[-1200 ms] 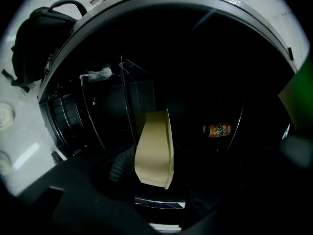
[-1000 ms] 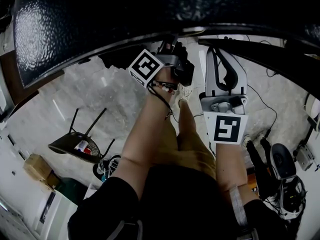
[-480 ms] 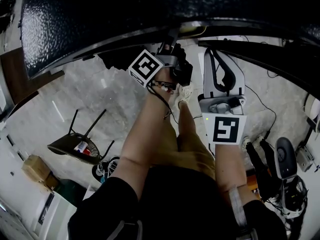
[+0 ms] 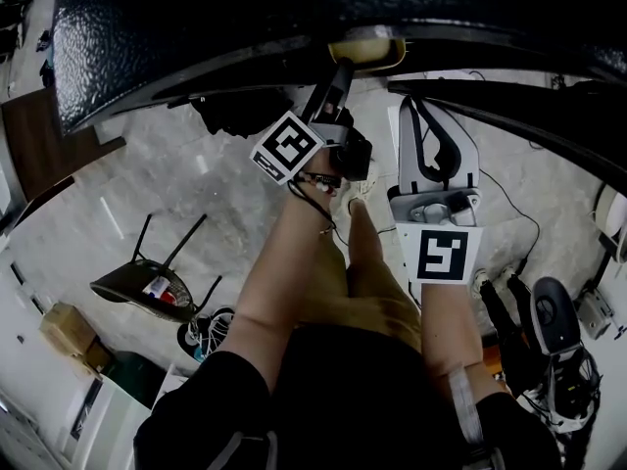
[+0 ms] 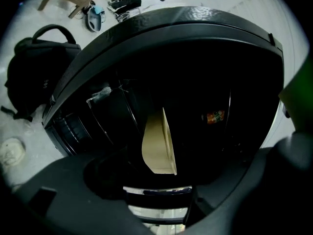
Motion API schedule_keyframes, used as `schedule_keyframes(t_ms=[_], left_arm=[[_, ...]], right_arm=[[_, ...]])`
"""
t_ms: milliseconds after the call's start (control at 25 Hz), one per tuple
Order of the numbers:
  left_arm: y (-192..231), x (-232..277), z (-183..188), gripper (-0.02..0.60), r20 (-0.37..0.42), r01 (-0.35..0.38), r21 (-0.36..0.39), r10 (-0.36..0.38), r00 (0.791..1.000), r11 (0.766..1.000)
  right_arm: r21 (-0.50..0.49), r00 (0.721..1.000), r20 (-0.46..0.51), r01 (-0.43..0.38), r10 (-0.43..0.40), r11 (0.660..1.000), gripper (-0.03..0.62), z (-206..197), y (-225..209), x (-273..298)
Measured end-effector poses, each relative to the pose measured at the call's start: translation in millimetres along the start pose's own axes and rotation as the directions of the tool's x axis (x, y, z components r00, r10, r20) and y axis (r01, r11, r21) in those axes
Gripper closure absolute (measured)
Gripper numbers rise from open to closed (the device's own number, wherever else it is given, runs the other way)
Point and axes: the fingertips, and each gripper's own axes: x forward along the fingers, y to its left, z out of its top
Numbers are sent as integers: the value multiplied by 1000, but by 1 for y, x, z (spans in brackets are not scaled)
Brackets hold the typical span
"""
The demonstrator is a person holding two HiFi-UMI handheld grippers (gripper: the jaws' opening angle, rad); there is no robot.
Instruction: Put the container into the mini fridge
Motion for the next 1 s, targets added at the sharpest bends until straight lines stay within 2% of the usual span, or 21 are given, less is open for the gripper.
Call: schedule_keyframes(t_ms=[120,200,280,320,360,400,520,680,800,840,880,960,1000], left_arm=[[-2,-10,-6,262,-28,-8,134,12,1000,991],[-3,-16,-12,262,-54,-13,250,27,998,968],[-5,-25,-16,262,-73,-19,395,52,996,919],[-8,-29,-17,262,-78,-20,474,65,995,880],[-11,-33,-18,262,-79,-21,558,79,994,829],[-15,-37,-19,264,-76,-22,640,92,993,768],[-35,-46,-23,264,-53,-18,824,110,993,566],[-68,-51,-33,264,-43,15,948,82,996,318],[-89,-50,-38,264,-55,50,990,35,998,130],[-94,-50,-41,265,-62,60,995,24,998,79],[-98,-50,-43,265,-68,67,997,18,998,40],[-102,-53,-44,280,-52,52,999,13,999,-8],[-104,-56,-42,381,-26,26,999,8,1000,-19]], right_arm=[[37,1000,3,5,-5,999,556,-2,-3,-3],[48,1000,3,13,-13,999,557,-5,-7,-5],[48,1000,4,15,-15,999,556,-7,-8,-6],[47,1000,4,14,-14,999,557,-8,-8,-6],[48,1000,4,13,-13,999,557,-10,-7,-7],[50,1000,2,13,-13,999,557,-12,-7,-7],[63,1000,-6,17,-17,998,556,-18,-9,-9],[58,1000,-8,22,-22,998,557,-19,-13,-14],[44,1000,-10,19,-18,999,556,-21,-12,-16],[42,1000,-12,18,-17,999,556,-23,-12,-16],[43,1000,-12,17,-17,999,557,-23,-13,-17],[48,1000,-9,18,-18,999,557,-23,-14,-19],[48,1000,-8,19,-18,999,557,-24,-14,-20]])
